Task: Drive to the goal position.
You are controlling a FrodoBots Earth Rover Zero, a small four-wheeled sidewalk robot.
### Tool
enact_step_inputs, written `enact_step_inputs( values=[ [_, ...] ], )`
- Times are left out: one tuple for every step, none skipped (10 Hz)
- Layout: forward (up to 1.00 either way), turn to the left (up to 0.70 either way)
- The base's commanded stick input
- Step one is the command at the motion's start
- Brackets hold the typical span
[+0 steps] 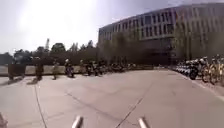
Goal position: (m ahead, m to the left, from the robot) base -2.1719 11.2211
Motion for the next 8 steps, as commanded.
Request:
enact_step_inputs(
  values=[
    [0.0,1.0],
    [0.0,1.0],
    [0.0,1.0],
    [0.0,1.0],
    [0.0,1.0],
    [0.0,1.0],
    [0.0,1.0],
    [0.0,1.0]
  ],
)
